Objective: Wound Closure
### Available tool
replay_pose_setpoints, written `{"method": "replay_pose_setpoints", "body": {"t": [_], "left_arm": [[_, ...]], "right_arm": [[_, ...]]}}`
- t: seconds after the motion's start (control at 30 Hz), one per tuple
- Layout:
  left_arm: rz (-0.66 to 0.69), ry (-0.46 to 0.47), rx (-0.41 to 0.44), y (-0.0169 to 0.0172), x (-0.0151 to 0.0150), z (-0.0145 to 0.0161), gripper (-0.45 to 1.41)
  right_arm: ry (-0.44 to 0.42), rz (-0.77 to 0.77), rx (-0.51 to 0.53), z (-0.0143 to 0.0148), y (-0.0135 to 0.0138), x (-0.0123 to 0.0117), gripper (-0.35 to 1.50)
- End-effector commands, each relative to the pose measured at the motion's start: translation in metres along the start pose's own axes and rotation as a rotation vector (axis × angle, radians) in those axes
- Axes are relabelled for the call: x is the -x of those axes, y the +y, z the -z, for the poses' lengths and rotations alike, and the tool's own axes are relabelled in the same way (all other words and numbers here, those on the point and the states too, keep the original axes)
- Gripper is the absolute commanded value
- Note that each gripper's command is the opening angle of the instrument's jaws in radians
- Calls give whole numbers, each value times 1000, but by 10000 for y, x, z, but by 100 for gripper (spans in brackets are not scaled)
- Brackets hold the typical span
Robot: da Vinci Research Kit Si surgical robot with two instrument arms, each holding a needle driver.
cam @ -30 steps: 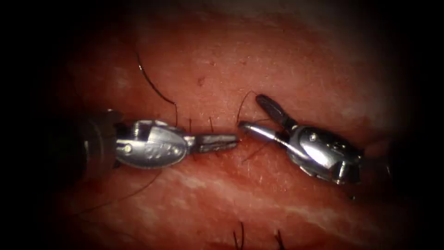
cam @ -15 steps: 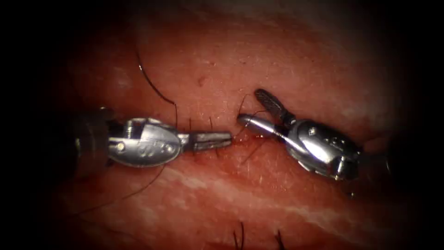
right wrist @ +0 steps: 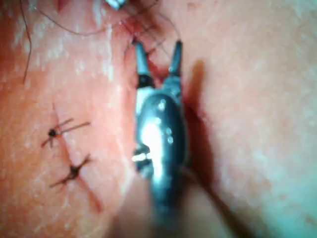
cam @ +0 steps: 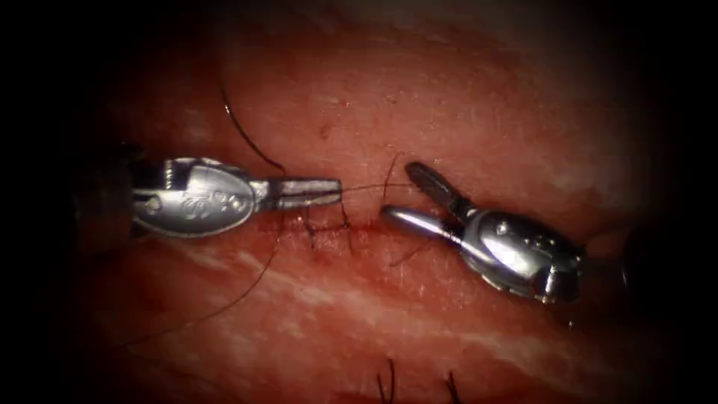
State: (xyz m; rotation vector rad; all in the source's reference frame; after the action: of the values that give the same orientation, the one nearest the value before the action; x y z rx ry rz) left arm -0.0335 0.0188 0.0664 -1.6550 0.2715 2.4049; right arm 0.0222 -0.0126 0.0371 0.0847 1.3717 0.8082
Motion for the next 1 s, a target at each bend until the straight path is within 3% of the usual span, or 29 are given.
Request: {"method": "replay_pose_setpoints", "body": {"t": [0.03, 0.17, 0.57, 0.93, 0.97, 1.0], "left_arm": [[-8, -1, -2, 12, 11, -12, -45], [-33, -10, -4, 35, 21, -24, -45], [-33, -9, 13, 55, 17, -24, -45], [-24, -6, 17, 56, 10, -21, -45], [-24, -6, 18, 56, 10, -21, -45], [-23, -5, 19, 55, 10, -19, -45]], "right_arm": [[-2, -4, -7, 1, -7, 7, 46], [0, -11, -20, 0, -6, 4, 46], [8, -17, 42, -14, 2, 5, 41], [21, -17, 81, -39, 2, 6, 36], [22, -17, 83, -41, 2, 6, 29], [23, -17, 89, -44, 2, 7, -6]]}}
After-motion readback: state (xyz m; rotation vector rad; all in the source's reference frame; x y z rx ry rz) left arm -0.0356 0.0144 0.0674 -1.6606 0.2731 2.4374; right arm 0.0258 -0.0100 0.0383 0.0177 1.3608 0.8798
